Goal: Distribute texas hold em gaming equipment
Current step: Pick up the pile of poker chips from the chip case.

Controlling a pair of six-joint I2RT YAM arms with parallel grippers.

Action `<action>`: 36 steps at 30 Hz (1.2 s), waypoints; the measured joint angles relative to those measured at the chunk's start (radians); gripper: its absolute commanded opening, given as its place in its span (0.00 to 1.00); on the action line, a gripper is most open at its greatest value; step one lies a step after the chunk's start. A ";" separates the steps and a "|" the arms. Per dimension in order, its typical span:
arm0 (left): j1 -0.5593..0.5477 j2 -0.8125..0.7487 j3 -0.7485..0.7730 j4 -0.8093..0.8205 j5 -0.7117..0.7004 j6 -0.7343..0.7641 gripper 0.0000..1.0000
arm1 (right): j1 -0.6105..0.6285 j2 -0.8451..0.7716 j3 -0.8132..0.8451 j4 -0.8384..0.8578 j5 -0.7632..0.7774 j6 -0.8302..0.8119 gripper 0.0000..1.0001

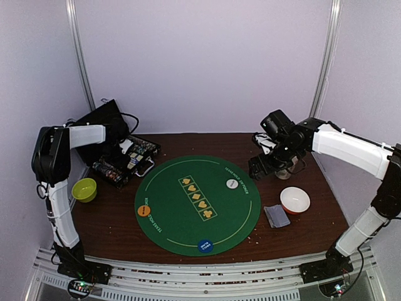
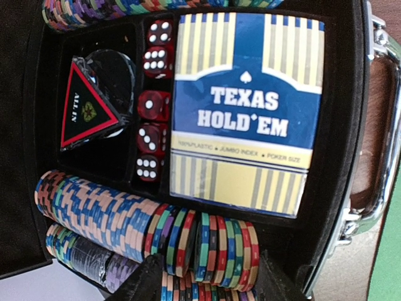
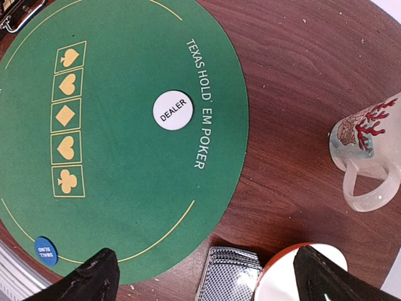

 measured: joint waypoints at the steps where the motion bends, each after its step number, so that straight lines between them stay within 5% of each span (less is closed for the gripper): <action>1: 0.000 0.000 0.000 0.000 0.007 0.001 0.52 | 0.000 0.000 0.000 0.000 0.000 0.000 1.00; 11: -0.001 -0.012 -0.021 0.002 0.085 0.006 0.54 | 0.000 0.000 0.000 0.000 -0.014 0.003 1.00; 22: -0.005 -0.001 -0.015 0.021 -0.029 0.009 0.60 | 0.000 0.000 0.000 0.000 -0.015 0.003 1.00; 36: -0.004 0.006 -0.008 0.019 -0.003 0.013 0.63 | 0.000 0.000 -0.006 0.001 -0.021 0.003 1.00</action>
